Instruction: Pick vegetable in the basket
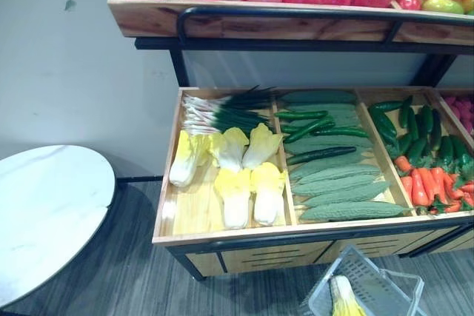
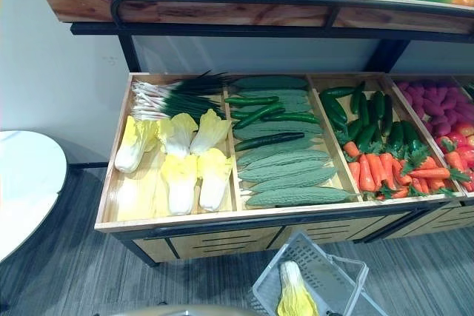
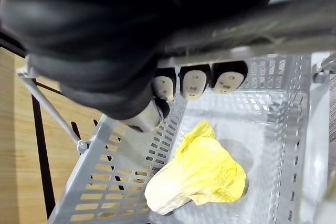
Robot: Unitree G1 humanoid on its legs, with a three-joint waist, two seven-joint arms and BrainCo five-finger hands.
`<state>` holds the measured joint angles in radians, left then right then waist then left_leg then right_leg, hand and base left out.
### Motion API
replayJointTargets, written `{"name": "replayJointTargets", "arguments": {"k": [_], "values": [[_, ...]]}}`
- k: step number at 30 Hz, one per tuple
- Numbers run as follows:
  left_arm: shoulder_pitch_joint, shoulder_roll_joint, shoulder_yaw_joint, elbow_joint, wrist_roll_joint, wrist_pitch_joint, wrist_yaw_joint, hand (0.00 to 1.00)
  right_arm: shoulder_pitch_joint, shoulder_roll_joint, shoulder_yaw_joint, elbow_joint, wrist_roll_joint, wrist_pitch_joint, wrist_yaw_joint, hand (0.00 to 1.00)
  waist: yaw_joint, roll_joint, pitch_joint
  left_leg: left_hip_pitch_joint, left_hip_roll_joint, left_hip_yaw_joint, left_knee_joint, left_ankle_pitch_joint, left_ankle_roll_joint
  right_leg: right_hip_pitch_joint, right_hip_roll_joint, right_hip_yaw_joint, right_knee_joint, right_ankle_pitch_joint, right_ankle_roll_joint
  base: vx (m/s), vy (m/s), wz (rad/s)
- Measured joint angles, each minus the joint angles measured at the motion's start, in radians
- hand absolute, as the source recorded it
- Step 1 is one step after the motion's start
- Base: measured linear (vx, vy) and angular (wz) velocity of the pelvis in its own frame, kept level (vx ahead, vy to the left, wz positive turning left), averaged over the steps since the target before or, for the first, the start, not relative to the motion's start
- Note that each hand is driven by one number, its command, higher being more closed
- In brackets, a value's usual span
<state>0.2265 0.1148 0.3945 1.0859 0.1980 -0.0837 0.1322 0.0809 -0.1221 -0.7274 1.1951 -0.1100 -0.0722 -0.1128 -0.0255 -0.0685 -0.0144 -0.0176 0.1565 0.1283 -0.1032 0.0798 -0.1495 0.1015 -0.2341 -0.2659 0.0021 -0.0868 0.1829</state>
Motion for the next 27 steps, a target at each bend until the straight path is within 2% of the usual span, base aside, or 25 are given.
{"name": "replayJointTargets", "arguments": {"k": [4, 6, 8, 10, 11, 12, 13, 14, 15, 16, 17, 18, 20, 22, 23, 24, 25, 26, 27], "values": [[-0.025, 0.001, -0.081, 0.021, 0.000, 0.000, -0.028, 0.00, 0.001, 0.001, -0.006, 0.002, 0.001, 0.001, 0.000, 1.00, -0.004, -0.002, 0.020, 0.017, 0.000, 0.000, 0.000, -0.012, -0.005, 0.006, -0.002, -0.001, 0.023, -0.012, -0.021, 0.00, 0.000, 0.00], [-0.029, 0.001, -0.118, 0.021, 0.003, -0.001, -0.030, 0.00, 0.000, 0.001, -0.017, 0.002, 0.001, 0.002, 0.004, 1.00, -0.005, -0.004, 0.040, 0.044, -0.001, 0.000, 0.000, -0.025, 0.000, 0.005, -0.009, 0.001, 0.080, -0.024, -0.042, 0.00, 0.000, 0.00], [-0.027, 0.008, -0.134, 0.021, 0.003, -0.001, -0.029, 0.00, 0.000, 0.005, -0.030, 0.001, 0.002, 0.001, 0.009, 1.00, -0.015, -0.006, 0.053, 0.071, 0.004, 0.008, 0.001, -0.037, 0.001, -0.015, -0.012, 0.031, 0.161, -0.021, -0.048, 0.03, 0.041, -0.18], [-0.029, 0.015, -0.156, 0.021, 0.004, -0.002, -0.029, 0.00, -0.009, 0.012, -0.031, -0.006, 0.004, 0.000, 0.012, 1.00, -0.018, 0.005, 0.061, 0.089, 0.028, 0.060, 0.007, -0.044, -0.003, -0.089, 0.008, 0.110, 0.249, 0.011, -0.095, 0.02, 0.070, -0.75], [-0.029, 0.018, -0.158, 0.021, 0.005, -0.002, -0.029, 0.00, -0.016, 0.022, -0.027, -0.017, 0.004, -0.002, 0.013, 1.00, -0.012, 0.008, 0.062, 0.097, 0.047, 0.117, 0.007, -0.052, -0.001, -0.138, 0.032, 0.164, 0.270, 0.058, -0.113, 0.02, 0.067, -1.42], [-0.032, 0.026, -0.163, 0.023, 0.007, -0.002, -0.027, 0.00, -0.022, 0.030, -0.008, -0.027, 0.008, -0.005, 0.011, 1.00, 0.000, 0.018, 0.070, 0.113, 0.057, 0.177, 0.007, -0.058, 0.003, -0.170, 0.046, 0.191, 0.266, 0.106, -0.112, 0.01, 0.073, -1.49], [-0.040, 0.032, -0.168, 0.023, 0.010, -0.002, -0.028, 0.00, -0.025, 0.033, 0.000, -0.040, 0.012, -0.004, 0.011, 1.00, 0.000, 0.004, 0.078, 0.120, 0.055, 0.208, 0.010, -0.062, 0.011, -0.174, 0.044, 0.191, 0.258, 0.130, -0.111, -0.02, 0.099, -1.40], [-0.060, 0.043, -0.182, 0.023, 0.014, -0.001, -0.028, 0.00, -0.026, 0.036, 0.027, -0.046, 0.014, -0.006, 0.011, 1.00, -0.001, -0.006, 0.113, 0.123, 0.046, 0.260, 0.045, -0.083, 0.038, -0.190, 0.030, 0.164, 0.243, 0.173, -0.123, -0.05, 0.119, -1.34], [-0.074, 0.040, -0.188, 0.022, 0.016, -0.001, -0.028, 0.00, -0.034, 0.032, 0.048, -0.052, 0.014, -0.006, 0.010, 1.00, 0.003, 0.001, 0.132, 0.120, 0.050, 0.321, 0.082, -0.108, 0.064, -0.177, 0.032, 0.111, 0.152, 0.257, -0.146, -0.06, 0.122, -1.38], [-0.074, 0.035, -0.192, 0.021, 0.018, -0.002, -0.028, 0.00, -0.040, 0.029, 0.061, -0.057, 0.014, -0.006, 0.009, 1.00, 0.003, 0.007, 0.135, 0.114, 0.064, 0.357, 0.085, -0.113, 0.083, -0.177, 0.023, 0.074, 0.165, 0.246, -0.153, -0.09, 0.101, -1.21], [-0.078, 0.029, -0.199, 0.016, 0.021, -0.001, -0.028, 0.00, -0.035, 0.027, 0.068, -0.075, 0.014, -0.011, 0.008, 1.00, -0.012, 0.009, 0.136, 0.109, 0.054, 0.395, 0.101, -0.122, 0.096, -0.213, -0.013, 0.004, 0.368, 0.130, -0.153, -0.05, 0.114, -0.85], [-0.078, 0.036, -0.220, 0.008, 0.021, -0.002, -0.028, 0.00, -0.020, 0.020, 0.065, -0.079, 0.029, -0.014, 0.005, 1.00, -0.022, 0.009, 0.136, 0.121, 0.040, 0.423, 0.107, -0.128, 0.107, -0.213, -0.042, -0.034, 0.545, 0.061, -0.158, -0.04, 0.089, -0.68], [-0.069, 0.047, -0.232, 0.010, 0.021, 0.000, -0.027, 0.00, -0.009, 0.027, 0.065, -0.079, 0.032, -0.020, 0.002, 1.00, -0.022, 0.011, 0.136, 0.136, 0.030, 0.485, 0.117, -0.131, 0.112, -0.164, -0.063, -0.074, 0.660, 0.050, -0.158, -0.02, 0.041, -0.87], [-0.065, 0.045, -0.232, 0.010, 0.021, 0.001, -0.024, 0.00, -0.010, 0.025, 0.064, -0.080, 0.030, -0.021, 0.001, 1.00, -0.014, 0.010, 0.136, 0.136, 0.031, 0.554, 0.157, -0.136, 0.119, -0.111, -0.088, -0.112, 0.634, 0.049, -0.144, -0.05, -0.071, -1.29], [-0.068, 0.040, -0.230, 0.011, 0.020, 0.002, -0.023, 0.00, -0.010, 0.022, 0.067, -0.083, 0.028, -0.022, 0.004, 1.00, 0.002, 0.013, 0.138, 0.129, 0.043, 0.607, 0.203, -0.141, 0.119, -0.108, -0.068, -0.155, 0.559, 0.040, -0.142, -0.07, -0.108, -1.21], [-0.071, 0.033, -0.231, 0.010, 0.019, 0.001, -0.023, 0.00, -0.010, 0.023, 0.068, -0.083, 0.027, -0.021, 0.005, 1.00, 0.005, 0.015, 0.139, 0.110, 0.054, 0.625, 0.229, -0.149, 0.122, -0.106, -0.055, -0.167, 0.515, 0.041, -0.144, -0.14, -0.127, -1.42], [-0.078, 0.012, -0.241, 0.011, 0.019, -0.001, -0.026, 0.00, -0.023, 0.007, 0.067, -0.081, 0.025, -0.019, 0.004, 1.00, 0.007, 0.047, 0.131, 0.080, 0.028, 0.603, 0.202, -0.154, 0.119, -0.099, -0.033, -0.155, 0.401, 0.039, -0.141, -0.21, -0.076, -1.23], [-0.074, -0.016, -0.242, 0.009, 0.019, -0.002, -0.026, 0.00, -0.033, -0.019, 0.066, -0.077, 0.022, -0.013, 0.003, 1.00, 0.006, 0.094, 0.117, 0.069, 0.025, 0.631, 0.153, -0.134, 0.146, -0.104, -0.011, -0.160, 0.362, 0.011, -0.140, -0.19, -0.042, -1.40], [-0.084, -0.023, -0.240, 0.010, 0.019, -0.003, -0.025, 0.00, -0.052, -0.009, 0.070, -0.072, 0.020, -0.004, 0.001, 1.00, 0.004, 0.085, 0.123, 0.070, 0.015, 0.688, 0.145, -0.148, 0.135, -0.135, -0.058, -0.194, 0.435, -0.044, -0.114, -0.15, -0.107, -1.60]]}}
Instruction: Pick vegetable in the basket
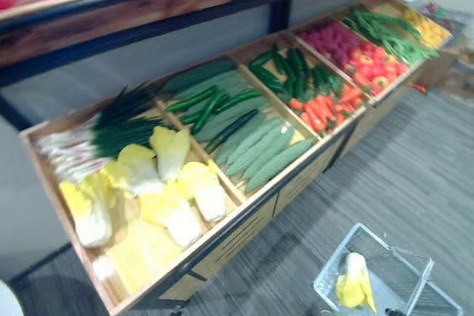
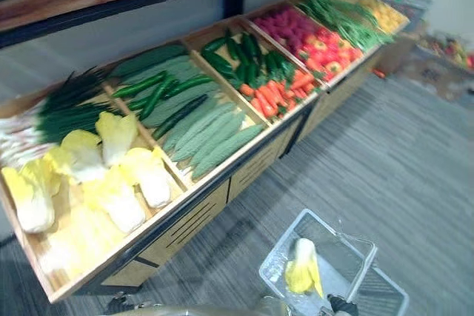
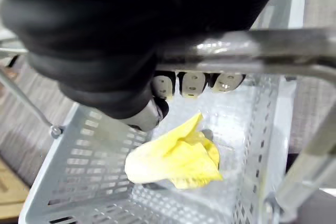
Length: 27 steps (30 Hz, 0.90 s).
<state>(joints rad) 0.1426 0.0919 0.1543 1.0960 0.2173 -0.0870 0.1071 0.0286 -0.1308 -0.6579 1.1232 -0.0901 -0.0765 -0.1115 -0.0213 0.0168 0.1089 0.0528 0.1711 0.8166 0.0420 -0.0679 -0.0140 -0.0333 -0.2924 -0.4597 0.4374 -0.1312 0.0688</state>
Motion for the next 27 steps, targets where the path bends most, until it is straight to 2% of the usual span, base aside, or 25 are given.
{"name": "replayJointTargets", "arguments": {"k": [1, 2, 3, 4, 5, 6, 7, 9, 10, 11, 12, 13, 14, 15, 17, 18, 19, 20, 21, 23, 24, 26, 27], "values": [[-0.022, 0.047, 0.001, 0.004, -0.001, 0.004, 0.005, 0.00, -0.031, 0.022, 0.032, 0.020, 0.001, 0.003, -0.012, 1.00, 0.000, -0.053, 0.026, -0.001, -0.006, 0.080, 0.049, 0.000, 0.001, 0.005, -0.055, -0.041, -0.018, -0.048, 0.056, -0.05, -0.168, -1.43], [-0.027, 0.058, 0.001, 0.005, -0.001, 0.004, 0.007, 0.00, -0.041, 0.022, 0.044, 0.025, -0.001, 0.007, -0.010, 1.00, 0.004, -0.065, 0.030, -0.004, 0.003, 0.103, 0.065, 0.000, 0.000, 0.005, -0.049, -0.055, -0.059, -0.061, 0.066, -0.04, -0.351, -1.47], [-0.037, 0.063, -0.003, 0.013, -0.001, 0.004, 0.009, 0.00, -0.044, 0.025, 0.080, 0.021, -0.012, 0.005, -0.011, 1.00, 0.002, -0.068, 0.029, -0.012, 0.036, 0.135, 0.105, 0.000, -0.001, 0.022, -0.002, -0.067, -0.151, -0.065, 0.061, -0.01, -0.326, -1.00], [-0.040, 0.060, -0.011, 0.013, -0.001, 0.004, 0.010, 0.00, -0.043, 0.026, 0.089, 0.020, -0.018, 0.004, -0.011, 1.00, -0.002, -0.065, 0.029, -0.012, 0.055, 0.140, 0.123, 0.002, -0.003, 0.038, 0.023, -0.066, -0.201, -0.064, 0.061, 0.00, -0.414, -0.89], [-0.050, 0.049, -0.027, 0.018, 0.004, 0.005, 0.015, 0.00, -0.030, 0.023, 0.115, 0.019, -0.019, -0.001, -0.011, 1.00, -0.016, -0.039, 0.030, -0.010, 0.100, 0.137, 0.154, 0.004, -0.007, 0.066, 0.071, -0.064, -0.259, -0.040, 0.045, -0.01, -0.339, -0.54], [-0.054, 0.048, -0.034, 0.016, 0.000, 0.003, 0.018, 0.00, -0.013, 0.023, 0.119, 0.023, -0.018, 0.000, -0.013, 1.00, -0.028, -0.033, 0.029, 0.004, 0.136, 0.140, 0.183, 0.017, -0.027, 0.098, 0.105, -0.055, -0.297, -0.030, 0.032, -0.02, -0.301, -0.42], [-0.054, 0.045, -0.035, 0.016, -0.001, 0.002, 0.020, 0.00, -0.001, 0.022, 0.120, 0.024, -0.018, 0.001, -0.013, 1.00, -0.031, -0.027, 0.028, 0.013, 0.153, 0.141, 0.199, 0.021, -0.033, 0.110, 0.120, -0.049, -0.311, -0.027, 0.027, -0.06, -0.224, -0.48], [-0.051, 0.022, -0.031, 0.010, -0.002, 0.002, 0.027, 0.00, 0.034, 0.010, 0.140, 0.025, -0.018, -0.003, -0.014, 1.00, -0.031, 0.002, 0.024, 0.036, 0.218, 0.145, 0.290, 0.030, -0.042, 0.124, 0.165, 0.014, -0.348, -0.017, 0.011, -0.07, -0.192, -0.79], [-0.049, 0.016, -0.027, 0.006, -0.003, 0.002, 0.027, 0.00, 0.034, 0.008, 0.153, 0.025, -0.018, -0.004, -0.014, 1.00, -0.030, 0.009, 0.028, 0.027, 0.237, 0.103, 0.337, 0.034, -0.038, 0.123, 0.172, 0.042, -0.350, -0.015, 0.008, -0.04, -0.158, -1.15], [-0.041, 0.012, -0.008, -0.002, -0.032, 0.000, 0.029, 0.00, 0.031, -0.003, 0.175, 0.026, -0.016, -0.014, -0.014, 1.00, -0.025, 0.010, 0.029, -0.020, 0.223, -0.067, 0.398, 0.026, -0.052, 0.118, 0.164, 0.114, -0.349, -0.010, -0.003, -0.06, -0.068, -1.54], [-0.031, 0.001, 0.008, -0.002, -0.066, 0.000, 0.043, 0.00, 0.013, -0.028, 0.207, 0.033, -0.017, -0.020, -0.013, 1.00, -0.017, 0.007, 0.030, -0.039, 0.110, -0.321, 0.340, -0.040, -0.077, 0.091, 0.141, 0.199, -0.341, -0.002, -0.007, -0.07, -0.017, -1.76], [-0.024, -0.008, 0.014, -0.001, -0.083, 0.000, 0.047, 0.00, 0.004, -0.037, 0.221, 0.035, -0.017, -0.020, -0.013, 1.00, -0.010, 0.008, 0.031, -0.042, 0.061, -0.432, 0.310, -0.063, -0.083, 0.078, 0.136, 0.242, -0.340, 0.004, -0.006, -0.07, 0.078, -2.05], [-0.015, -0.013, 0.021, -0.002, -0.095, -0.001, 0.052, 0.00, -0.006, -0.043, 0.250, 0.035, -0.017, -0.025, -0.013, 1.00, 0.005, 0.008, 0.031, -0.042, -0.010, -0.598, 0.259, -0.098, -0.096, 0.056, 0.142, 0.326, -0.342, 0.017, -0.006, -0.03, 0.109, -1.89], [-0.012, -0.012, 0.027, -0.002, -0.095, -0.004, 0.054, 0.00, -0.012, -0.043, 0.270, 0.037, -0.017, -0.026, -0.013, 1.00, 0.004, 0.009, 0.031, -0.045, -0.037, -0.699, 0.216, -0.111, -0.102, 0.051, 0.157, 0.378, -0.351, 0.027, -0.003, -0.02, 0.117, -1.68], [-0.012, -0.012, 0.031, -0.002, -0.095, -0.016, 0.053, 0.00, -0.009, -0.043, 0.273, 0.040, -0.016, -0.029, -0.013, 1.00, -0.001, 0.012, 0.033, -0.055, -0.041, -0.779, 0.172, -0.110, -0.101, 0.048, 0.179, 0.422, -0.363, 0.031, 0.004, -0.03, 0.156, -1.08], [-0.012, -0.020, 0.042, -0.002, -0.095, -0.027, 0.052, 0.00, -0.007, -0.046, 0.272, 0.040, -0.015, -0.037, -0.013, 1.00, 0.000, 0.026, 0.036, -0.066, -0.038, -0.842, 0.119, -0.094, -0.099, 0.038, 0.205, 0.470, -0.371, 0.031, 0.008, -0.04, 0.200, -1.02], [-0.013, -0.024, 0.051, -0.002, -0.095, -0.029, 0.052, 0.00, -0.008, -0.049, 0.272, 0.035, -0.015, -0.039, -0.013, 1.00, 0.002, 0.032, 0.041, -0.075, -0.035, -0.858, 0.114, -0.091, -0.104, 0.035, 0.215, 0.484, -0.375, 0.035, 0.016, -0.03, 0.223, -0.96], [-0.017, -0.014, 0.070, -0.002, -0.095, -0.029, 0.049, 0.00, -0.005, -0.037, 0.272, 0.031, -0.015, -0.041, -0.014, 1.00, 0.005, 0.030, 0.040, -0.075, -0.050, -0.833, 0.118, -0.106, -0.104, 0.037, 0.201, 0.503, -0.393, 0.046, 0.031, 0.03, 0.236, -0.60], [-0.024, -0.004, 0.078, -0.003, -0.094, -0.035, 0.053, 0.00, 0.004, -0.012, 0.270, 0.031, -0.008, -0.051, -0.013, 1.00, -0.002, -0.021, 0.039, -0.083, -0.085, -0.805, 0.118, -0.114, -0.087, 0.035, 0.161, 0.518, -0.414, 0.069, 0.066, 0.05, 0.233, -0.47], [-0.022, 0.003, 0.094, -0.009, -0.093, -0.034, 0.055, 0.00, 0.010, 0.006, 0.261, 0.028, -0.007, -0.055, -0.014, 1.00, 0.002, -0.038, 0.039, -0.081, -0.110, -0.772, 0.118, -0.123, -0.068, 0.026, 0.135, 0.539, -0.418, 0.072, 0.070, 0.11, 0.261, -0.38], [-0.015, 0.001, 0.099, -0.010, -0.090, -0.034, 0.056, 0.00, 0.012, 0.013, 0.252, 0.022, -0.007, -0.056, -0.015, 1.00, 0.006, -0.042, 0.037, -0.067, -0.130, -0.743, 0.119, -0.126, -0.046, 0.023, 0.114, 0.552, -0.418, 0.077, 0.077, 0.12, 0.228, -0.44], [-0.014, -0.006, 0.097, -0.010, -0.088, -0.034, 0.060, 0.00, 0.010, 0.013, 0.252, 0.011, -0.007, -0.058, -0.014, 1.00, 0.013, -0.043, 0.031, -0.058, -0.147, -0.716, 0.118, -0.139, -0.028, 0.018, 0.097, 0.559, -0.418, 0.079, 0.082, 0.14, 0.169, -0.44], [-0.018, -0.010, 0.093, -0.010, -0.086, -0.034, 0.061, 0.00, 0.010, 0.013, 0.248, 0.008, -0.008, -0.058, -0.014, 1.00, 0.019, -0.036, 0.030, -0.042, -0.158, -0.700, 0.116, -0.144, -0.020, 0.016, 0.087, 0.569, -0.417, 0.079, 0.083, 0.17, 0.161, -0.38]]}}
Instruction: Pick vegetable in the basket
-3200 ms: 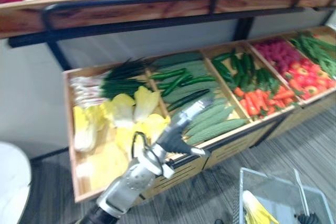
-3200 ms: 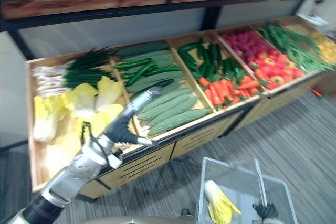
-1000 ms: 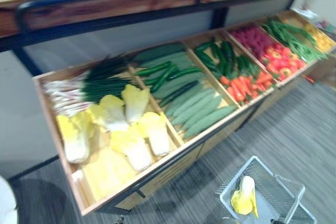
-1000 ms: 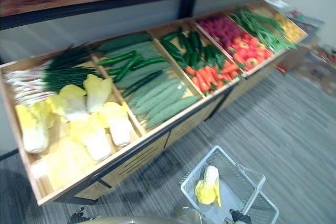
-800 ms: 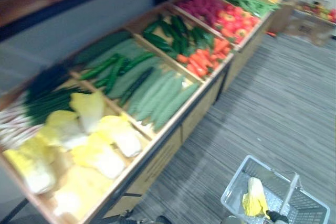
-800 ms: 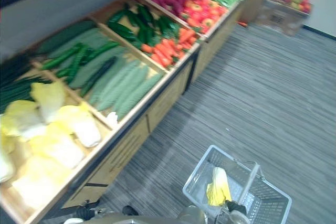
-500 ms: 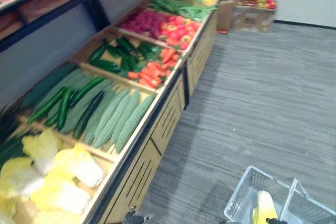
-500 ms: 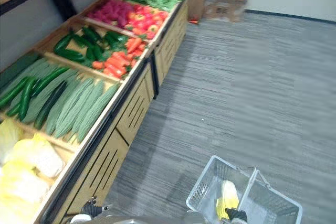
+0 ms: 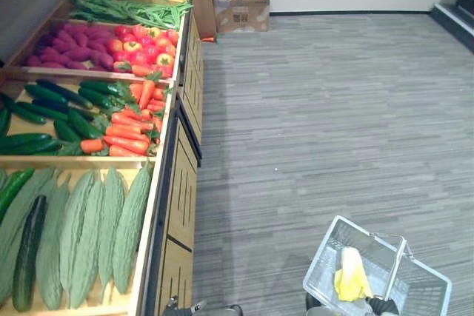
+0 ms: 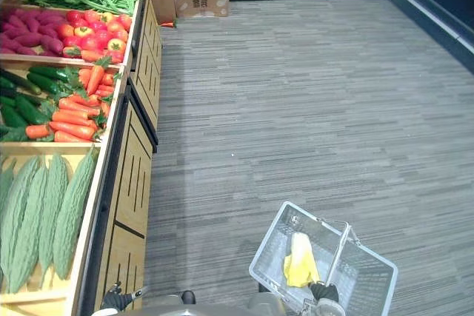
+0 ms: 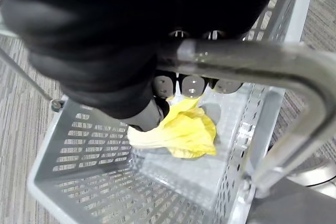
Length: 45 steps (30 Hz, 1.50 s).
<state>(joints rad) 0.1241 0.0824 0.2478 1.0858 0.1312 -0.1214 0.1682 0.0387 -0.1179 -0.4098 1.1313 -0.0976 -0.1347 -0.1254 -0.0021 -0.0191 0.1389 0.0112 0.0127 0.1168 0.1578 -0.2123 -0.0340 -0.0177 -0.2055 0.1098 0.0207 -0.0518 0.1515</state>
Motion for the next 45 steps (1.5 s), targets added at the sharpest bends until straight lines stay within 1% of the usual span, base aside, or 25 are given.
{"name": "replayJointTargets", "arguments": {"k": [2, 4, 7, 10, 12, 14, 16, 18, 19, 20, 21, 24, 25, 28, 29, 30, 32, 34, 36, 37, 38, 40, 41, 43, 45], "values": [[-0.003, 0.000, -0.019, 0.001, 0.002, 0.000, 0.000, 0.00, -0.002, 0.002, -0.017, -0.017, 0.000, 0.001, 0.001, 1.00, 0.007, 0.012, 0.000, 0.012, -0.006, 0.016, 0.001, -0.012, 0.011, -0.021, -0.002, 0.007, 0.039, -0.002, 0.003, 0.18, 0.132, -0.36], [-0.008, 0.000, -0.051, 0.010, 0.014, 0.000, 0.000, 0.00, -0.008, 0.012, -0.032, -0.029, 0.000, 0.001, 0.002, 1.00, 0.010, 0.025, 0.002, 0.039, 0.004, 0.042, 0.002, -0.012, 0.011, -0.097, 0.020, 0.010, 0.207, -0.012, -0.010, 0.14, 0.085, -0.49], [-0.007, 0.019, -0.085, 0.007, 0.050, -0.001, -0.001, 0.00, -0.003, 0.044, -0.070, -0.069, 0.001, -0.003, -0.001, 1.00, 0.008, 0.008, 0.030, 0.134, -0.005, 0.068, -0.001, -0.019, 0.024, -0.219, 0.021, -0.004, 0.584, -0.016, -0.025, 0.07, 0.047, -0.26], [-0.012, 0.031, -0.083, 0.004, 0.052, 0.000, -0.001, 0.00, 0.023, 0.072, -0.086, -0.105, 0.019, -0.012, -0.006, 1.00, 0.004, -0.014, 0.034, 0.203, -0.011, 0.073, -0.023, -0.080, 0.059, -0.295, -0.014, -0.062, 0.811, -0.043, -0.042, 0.12, 0.008, 0.06], [-0.021, 0.022, -0.074, -0.001, 0.070, 0.002, 0.002, 0.00, 0.007, 0.072, -0.085, -0.115, 0.020, -0.020, -0.006, 1.00, 0.006, -0.002, 0.038, 0.209, 0.021, 0.067, -0.036, -0.083, 0.052, -0.335, -0.005, -0.158, 0.791, -0.112, -0.048, 0.19, -0.071, -0.01], [-0.028, 0.007, -0.059, -0.001, 0.073, 0.004, 0.004, 0.00, -0.009, 0.061, -0.085, -0.116, 0.021, -0.019, -0.006, 1.00, 0.003, 0.018, 0.050, 0.212, 0.062, 0.067, -0.036, -0.090, 0.041, -0.346, 0.020, -0.220, 0.708, -0.121, -0.060, 0.22, -0.160, 0.02], [-0.043, -0.001, -0.052, -0.001, 0.075, 0.009, 0.004, 0.00, -0.012, 0.060, -0.092, -0.123, 0.021, -0.015, -0.006, 1.00, 0.003, 0.031, 0.057, 0.225, 0.104, 0.063, -0.038, -0.095, 0.032, -0.357, 0.032, -0.261, 0.563, -0.111, -0.046, 0.27, -0.250, 0.13], [-0.059, -0.004, -0.042, -0.008, 0.079, 0.012, 0.007, 0.00, -0.012, 0.069, -0.093, -0.135, 0.023, -0.007, -0.010, 1.00, 0.004, 0.025, 0.061, 0.254, 0.131, 0.061, -0.048, -0.103, 0.018, -0.368, 0.024, -0.266, 0.417, -0.075, -0.029, 0.32, -0.315, 0.15], [-0.061, -0.004, -0.025, -0.014, 0.080, 0.012, 0.012, 0.00, -0.012, 0.076, -0.092, -0.135, 0.023, -0.005, -0.010, 1.00, 0.005, 0.014, 0.062, 0.276, 0.140, 0.058, -0.049, -0.106, 0.012, -0.355, 0.011, -0.279, 0.376, 0.027, -0.030, 0.39, -0.384, 0.12], [-0.067, -0.017, -0.015, -0.009, 0.080, 0.015, 0.015, 0.00, -0.016, 0.077, -0.093, -0.134, 0.023, -0.003, -0.012, 1.00, 0.004, 0.022, 0.061, 0.287, 0.160, 0.057, -0.046, -0.105, 0.009, -0.355, 0.020, -0.298, 0.411, 0.013, -0.053, 0.38, -0.391, 0.21], [-0.083, -0.032, -0.003, -0.014, 0.081, 0.012, 0.016, 0.00, -0.021, 0.072, -0.099, -0.136, 0.022, -0.003, -0.017, 1.00, 0.004, 0.032, 0.061, 0.285, 0.177, 0.055, -0.035, -0.063, -0.051, -0.374, 0.017, -0.308, 0.489, -0.058, -0.067, 0.38, -0.405, 0.22], [-0.087, -0.092, -0.007, -0.017, 0.080, 0.011, 0.020, 0.00, -0.020, 0.065, -0.135, -0.129, 0.021, 0.004, -0.018, 1.00, -0.006, 0.053, 0.048, 0.269, 0.219, -0.012, 0.038, 0.007, -0.088, -0.370, 0.023, -0.356, 0.620, -0.207, -0.102, 0.47, -0.436, 0.30], [-0.086, -0.101, -0.008, -0.017, 0.081, 0.011, 0.019, 0.00, -0.021, 0.062, -0.135, -0.122, 0.021, 0.006, -0.018, 1.00, -0.008, 0.069, 0.038, 0.256, 0.230, -0.034, 0.068, 0.031, -0.088, -0.354, 0.033, -0.367, 0.618, -0.223, -0.109, 0.46, -0.345, 0.29], [-0.082, -0.103, -0.005, -0.038, 0.081, 0.011, 0.016, 0.00, -0.018, 0.058, -0.133, -0.096, 0.020, 0.023, -0.018, 1.00, -0.023, 0.067, 0.036, 0.091, 0.258, -0.150, 0.360, 0.251, -0.116, -0.237, 0.059, -0.434, 0.528, -0.254, -0.141, 0.44, -0.308, 0.43], [-0.078, -0.098, -0.005, -0.056, 0.078, 0.011, 0.013, 0.00, -0.015, 0.057, -0.131, -0.090, 0.021, 0.028, -0.018, 1.00, -0.015, 0.053, 0.044, 0.001, 0.273, -0.154, 0.555, 0.273, -0.138, -0.184, 0.073, -0.437, 0.476, -0.254, -0.142, 0.39, -0.242, 0.09], [-0.079, -0.094, -0.007, -0.071, 0.079, 0.010, 0.010, 0.00, -0.016, 0.050, -0.124, -0.076, 0.020, 0.031, -0.019, 1.00, -0.010, 0.052, 0.045, -0.082, 0.284, -0.106, 0.747, 0.229, -0.140, -0.094, 0.090, -0.437, 0.414, -0.253, -0.143, 0.45, -0.245, -0.02], [-0.079, -0.094, -0.007, -0.072, 0.079, 0.009, 0.008, 0.00, -0.012, 0.045, -0.111, -0.067, 0.020, 0.036, -0.020, 1.00, -0.005, 0.048, 0.047, -0.118, 0.283, -0.064, 0.828, 0.173, -0.120, -0.013, 0.096, -0.437, 0.364, -0.253, -0.143, 0.31, -0.120, -0.08], [-0.080, -0.095, -0.006, -0.104, 0.075, -0.003, 0.008, 0.00, -0.012, 0.043, -0.079, -0.059, 0.021, 0.041, -0.020, 1.00, 0.016, 0.039, 0.045, -0.236, 0.242, -0.031, 0.853, 0.070, -0.087, 0.086, 0.096, -0.438, 0.289, -0.253, -0.142, 0.33, -0.012, -0.11], [-0.087, -0.095, -0.004, -0.121, 0.066, -0.009, 0.008, 0.00, -0.015, 0.050, -0.079, -0.053, 0.021, 0.043, -0.020, 1.00, 0.033, 0.037, 0.046, -0.313, 0.216, -0.009, 0.798, 0.020, -0.077, 0.124, 0.093, -0.436, 0.254, -0.250, -0.137, 0.24, 0.070, -0.16], [-0.089, -0.095, -0.001, -0.131, 0.066, -0.011, 0.009, 0.00, -0.014, 0.059, -0.079, -0.054, 0.021, 0.044, -0.022, 1.00, 0.037, 0.032, 0.048, -0.342, 0.194, 0.030, 0.670, 0.011, -0.061, 0.161, 0.083, -0.442, 0.231, -0.246, -0.125, 0.44, 0.197, -0.14], [-0.089, -0.096, 0.001, -0.130, 0.068, -0.011, 0.012, 0.00, -0.004, 0.060, -0.072, -0.057, 0.021, 0.043, -0.023, 1.00, 0.036, 0.030, 0.049, -0.340, 0.174, 0.091, 0.468, 0.039, -0.020, 0.199, 0.068, -0.456, 0.215, -0.247, -0.094, 0.39, 0.181, -0.04], [-0.086, -0.101, 0.012, -0.130, 0.068, -0.012, 0.015, 0.00, 0.025, 0.064, -0.053, -0.072, 0.021, 0.045, -0.026, 1.00, 0.036, 0.032, 0.037, -0.333, 0.135, 0.149, 0.246, 0.167, 0.065, 0.241, 0.064, -0.464, 0.208, -0.271, -0.039, 0.36, 0.176, 0.38], [-0.089, -0.088, 0.018, -0.131, 0.073, -0.012, 0.021, 0.00, 0.030, 0.089, -0.041, -0.067, 0.021, 0.048, -0.028, 1.00, 0.034, -0.015, 0.023, -0.318, 0.077, 0.150, 0.184, 0.181, 0.080, 0.239, 0.025, -0.463, 0.203, -0.259, -0.030, 0.46, 0.216, 0.66], [-0.092, -0.083, 0.044, -0.133, 0.071, -0.014, 0.023, 0.00, 0.021, 0.101, 0.005, -0.068, 0.020, 0.042, -0.030, 1.00, 0.045, -0.035, 0.019, -0.322, 0.050, 0.137, 0.151, 0.188, 0.087, 0.233, 0.020, -0.438, 0.168, -0.201, -0.047, 0.39, 0.183, 0.41], [-0.095, -0.079, 0.064, -0.133, 0.076, -0.013, 0.024, 0.00, -0.021, 0.113, 0.049, -0.078, 0.019, 0.037, -0.028, 1.00, 0.066, -0.037, 0.019, -0.314, 0.052, 0.148, 0.155, 0.187, 0.087, 0.241, 0.016, -0.386, 0.151, -0.138, -0.035, 0.25, 0.120, -0.06]]}}
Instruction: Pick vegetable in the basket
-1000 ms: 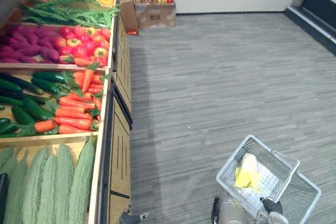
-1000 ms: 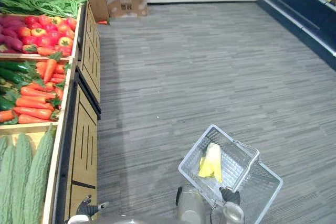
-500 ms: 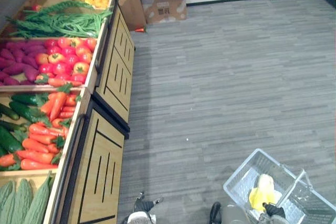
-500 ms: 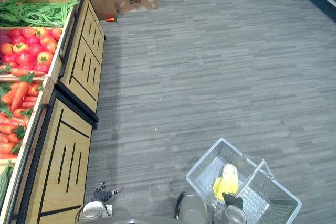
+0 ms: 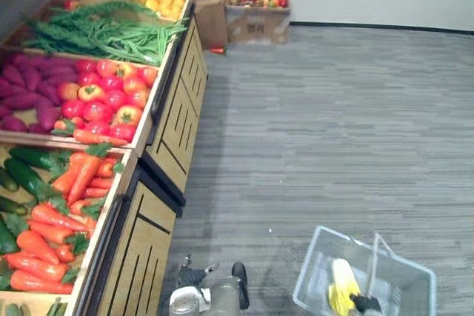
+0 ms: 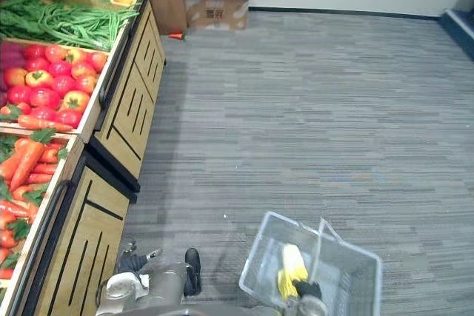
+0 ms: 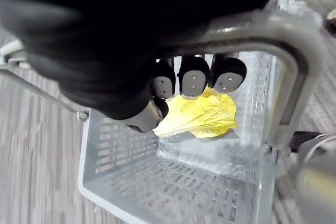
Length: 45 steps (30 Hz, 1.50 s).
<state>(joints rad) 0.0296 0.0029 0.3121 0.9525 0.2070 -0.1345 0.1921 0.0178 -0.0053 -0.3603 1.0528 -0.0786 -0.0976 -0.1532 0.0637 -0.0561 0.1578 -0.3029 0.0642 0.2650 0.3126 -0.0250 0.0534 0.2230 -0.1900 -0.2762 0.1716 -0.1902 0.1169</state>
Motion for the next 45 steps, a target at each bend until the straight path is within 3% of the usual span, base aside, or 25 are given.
{"name": "replayJointTargets", "arguments": {"k": [3, 5, 7, 8, 10, 12, 13, 15, 16, 18, 19, 21, 23, 26, 27, 29, 32, 33, 35, 38, 39, 40, 41, 42, 45], "values": [[0.011, 0.011, -0.002, 0.004, 0.013, 0.002, 0.000, 0.00, -0.011, 0.007, 0.025, -0.015, -0.015, -0.011, 0.014, 1.00, 0.031, 0.007, -0.012, 0.061, 0.005, 0.017, -0.021, -0.002, -0.002, 0.033, 0.003, 0.085, -0.022, 0.079, 0.020, 0.16, 0.063, -0.21], [0.025, 0.024, -0.019, 0.023, 0.030, 0.003, 0.000, 0.00, -0.018, 0.000, 0.023, -0.009, -0.021, -0.018, 0.020, 1.00, 0.025, 0.005, -0.037, 0.081, -0.011, 0.000, -0.086, -0.004, -0.006, 0.016, 0.002, 0.119, -0.020, 0.102, 0.033, 0.07, 0.042, -0.16], [0.025, 0.056, -0.073, 0.044, 0.052, 0.009, -0.001, 0.00, -0.028, -0.019, 0.019, 0.027, -0.021, -0.017, 0.021, 1.00, 0.019, 0.008, -0.047, 0.104, -0.038, -0.014, -0.159, -0.002, -0.007, -0.050, -0.012, 0.154, 0.072, 0.103, 0.036, 0.07, 0.099, -0.08], [0.037, 0.072, -0.094, 0.044, 0.053, 0.012, -0.001, 0.00, -0.020, -0.022, 0.009, 0.044, -0.020, -0.018, 0.021, 1.00, 0.018, 0.004, -0.046, 0.137, -0.054, -0.016, -0.206, -0.001, -0.011, -0.114, -0.023, 0.180, 0.212, 0.108, 0.042, 0.09, 0.149, -0.02], [0.063, 0.106, -0.141, 0.063, 0.062, 0.015, -0.001, 0.00, 0.001, -0.023, 0.002, 0.063, -0.020, -0.018, 0.022, 1.00, 0.002, -0.005, -0.043, 0.202, -0.088, -0.033, -0.264, -0.004, -0.007, -0.223, -0.053, 0.214, 0.462, 0.205, 0.032, 0.13, 0.161, 0.14], [0.092, 0.121, -0.192, 0.078, 0.080, 0.024, -0.002, 0.00, -0.001, -0.029, 0.008, 0.049, -0.022, -0.029, 0.029, 1.00, -0.030, 0.010, -0.044, 0.269, -0.108, -0.063, -0.297, -0.016, 0.010, -0.285, -0.062, 0.241, 0.629, 0.404, 0.033, 0.20, 0.152, 0.40], [0.095, 0.129, -0.198, 0.085, 0.080, 0.031, -0.002, 0.00, -0.003, -0.025, 0.009, 0.048, -0.028, -0.038, 0.029, 1.00, -0.035, 0.004, -0.032, 0.294, -0.120, -0.089, -0.291, -0.033, 0.029, -0.342, -0.056, 0.261, 0.774, 0.372, 0.025, 0.27, 0.130, 0.61], [0.105, 0.129, -0.190, 0.085, 0.079, 0.032, -0.002, 0.00, -0.001, -0.025, 0.000, 0.028, -0.030, -0.047, 0.030, 1.00, -0.032, -0.001, -0.026, 0.341, -0.125, -0.123, -0.289, -0.055, 0.029, -0.442, -0.029, 0.246, 0.906, 0.228, 0.019, 0.33, 0.107, 0.68], [0.108, 0.125, -0.182, 0.085, 0.078, 0.035, -0.002, 0.00, 0.001, -0.023, -0.030, 0.019, -0.030, -0.048, 0.029, 1.00, -0.031, 0.000, -0.019, 0.379, -0.125, -0.143, -0.287, -0.070, 0.026, -0.470, -0.030, 0.214, 0.896, 0.148, 0.022, 0.29, 0.058, 0.59], [0.110, 0.109, -0.144, 0.083, 0.073, 0.036, -0.002, 0.00, 0.006, -0.019, -0.065, 0.013, -0.029, -0.046, 0.028, 1.00, -0.032, 0.005, -0.015, 0.424, -0.126, -0.191, -0.270, -0.106, 0.027, -0.492, -0.031, 0.167, 0.781, 0.076, 0.024, 0.29, 0.010, 0.59], [0.107, 0.105, -0.137, 0.080, 0.072, 0.037, -0.001, 0.00, 0.012, -0.016, -0.069, 0.011, -0.029, -0.046, 0.028, 1.00, -0.031, 0.005, -0.014, 0.434, -0.123, -0.204, -0.259, -0.121, 0.028, -0.497, -0.029, 0.152, 0.720, 0.064, 0.018, 0.33, -0.039, 0.83], [0.082, 0.086, -0.084, 0.077, 0.071, 0.036, -0.001, 0.00, 0.027, 0.002, -0.108, 0.010, -0.018, -0.044, 0.023, 1.00, -0.031, 0.007, -0.015, 0.432, -0.116, -0.287, -0.196, -0.189, 0.027, -0.495, -0.012, 0.140, 0.385, 0.067, 0.019, 0.40, -0.131, 1.04], [0.076, 0.068, -0.034, 0.071, 0.070, 0.035, -0.001, 0.00, 0.027, 0.003, -0.115, 0.013, 0.003, -0.036, 0.014, 1.00, -0.031, 0.008, -0.015, 0.432, -0.114, -0.355, -0.150, -0.240, 0.011, -0.491, 0.013, 0.203, 0.177, 0.071, 0.016, 0.42, -0.205, 1.06], [0.071, 0.062, -0.005, 0.062, 0.071, 0.035, -0.001, 0.00, 0.049, -0.002, -0.114, 0.012, 0.002, -0.020, 0.003, 1.00, -0.029, -0.003, -0.022, 0.441, -0.107, -0.495, -0.080, -0.320, -0.028, -0.477, 0.032, 0.269, 0.086, 0.082, 0.001, 0.49, -0.348, 1.43], [0.066, 0.054, 0.009, 0.067, 0.071, 0.036, 0.000, 0.00, 0.061, 0.001, -0.121, 0.016, 0.002, -0.008, 0.001, 1.00, -0.028, -0.003, -0.029, 0.449, -0.083, -0.536, -0.063, -0.341, -0.056, -0.453, 0.034, 0.242, 0.110, 0.161, 0.030, 0.69, -0.557, 1.46], [0.071, 0.022, 0.030, 0.063, 0.070, 0.035, 0.000, 0.00, 0.052, -0.023, -0.151, 0.014, 0.001, -0.003, -0.003, 1.00, -0.007, 0.051, -0.040, 0.442, -0.029, -0.556, -0.045, -0.318, -0.089, -0.447, 0.049, 0.139, 0.189, 0.107, -0.031, 0.60, -0.482, 1.17], [0.074, -0.003, 0.065, 0.062, 0.061, 0.036, 0.000, 0.00, 0.057, -0.044, -0.154, 0.013, -0.006, 0.001, 0.000, 1.00, -0.011, 0.066, -0.051, 0.405, 0.001, -0.598, 0.005, -0.244, -0.109, -0.397, 0.031, 0.008, 0.253, 0.036, -0.082, 0.41, -0.348, 1.36], [0.067, -0.009, 0.072, 0.059, 0.028, 0.036, 0.000, 0.00, 0.064, -0.046, -0.154, 0.013, -0.012, 0.004, 0.001, 1.00, -0.011, 0.067, -0.051, 0.355, 0.000, -0.600, 0.088, -0.197, -0.136, -0.344, 0.015, -0.068, 0.244, 0.024, -0.097, 0.38, -0.292, 1.89], [0.070, -0.002, 0.072, 0.042, 0.004, 0.036, -0.001, 0.00, 0.067, -0.039, -0.182, 0.014, -0.023, 0.007, 0.004, 1.00, -0.008, 0.053, -0.043, 0.298, 0.009, -0.527, 0.176, -0.194, -0.165, -0.258, 0.001, -0.122, 0.195, 0.019, -0.106, 0.31, -0.209, 1.60], [0.090, 0.020, 0.043, 0.023, -0.010, 0.033, 0.000, 0.00, 0.073, -0.036, -0.235, 0.028, -0.029, 0.011, 0.005, 1.00, -0.007, 0.024, -0.045, 0.198, 0.050, -0.196, 0.209, -0.212, -0.177, -0.126, -0.039, -0.226, 0.138, 0.019, -0.106, 0.18, -0.109, 1.73], [0.092, 0.032, 0.031, 0.033, -0.010, 0.036, 0.000, 0.00, 0.060, -0.042, -0.247, 0.042, -0.029, 0.011, 0.007, 1.00, -0.008, 0.024, -0.045, 0.173, 0.079, -0.053, 0.163, -0.206, -0.164, -0.093, -0.039, -0.268, 0.117, 0.019, -0.105, 0.08, 0.006, 1.00], [0.093, 0.035, 0.025, 0.040, -0.010, 0.037, 0.000, 0.00, 0.050, -0.045, -0.253, 0.053, -0.029, 0.010, 0.009, 1.00, -0.008, 0.025, -0.046, 0.166, 0.089, 0.009, 0.123, -0.192, -0.150, -0.082, -0.036, -0.287, 0.107, 0.019, -0.105, 0.13, 0.038, 0.99], [0.101, 0.038, 0.023, 0.059, -0.010, 0.041, 0.000, 0.00, 0.032, -0.056, -0.263, 0.070, -0.029, 0.011, 0.010, 1.00, -0.007, 0.031, -0.049, 0.162, 0.092, 0.090, 0.014, -0.084, -0.115, -0.069, -0.026, -0.316, 0.093, 0.020, -0.097, 0.17, 0.074, 0.88], [0.106, 0.046, 0.016, 0.089, -0.010, 0.054, -0.002, 0.00, 0.022, -0.053, -0.264, 0.091, -0.029, 0.009, 0.011, 1.00, -0.011, 0.031, -0.063, 0.166, 0.068, 0.122, -0.073, -0.035, -0.077, -0.057, -0.022, -0.345, 0.074, 0.014, -0.062, 0.24, 0.115, 0.88], [0.104, 0.079, -0.003, 0.114, -0.010, 0.057, -0.001, 0.00, -0.008, -0.034, -0.269, 0.112, -0.029, 0.011, 0.011, 1.00, -0.017, -0.008, -0.063, 0.170, -0.003, 0.097, -0.174, -0.007, -0.039, -0.043, -0.045, -0.396, 0.036, 0.031, -0.031, 0.21, 0.114, 0.69]]}}
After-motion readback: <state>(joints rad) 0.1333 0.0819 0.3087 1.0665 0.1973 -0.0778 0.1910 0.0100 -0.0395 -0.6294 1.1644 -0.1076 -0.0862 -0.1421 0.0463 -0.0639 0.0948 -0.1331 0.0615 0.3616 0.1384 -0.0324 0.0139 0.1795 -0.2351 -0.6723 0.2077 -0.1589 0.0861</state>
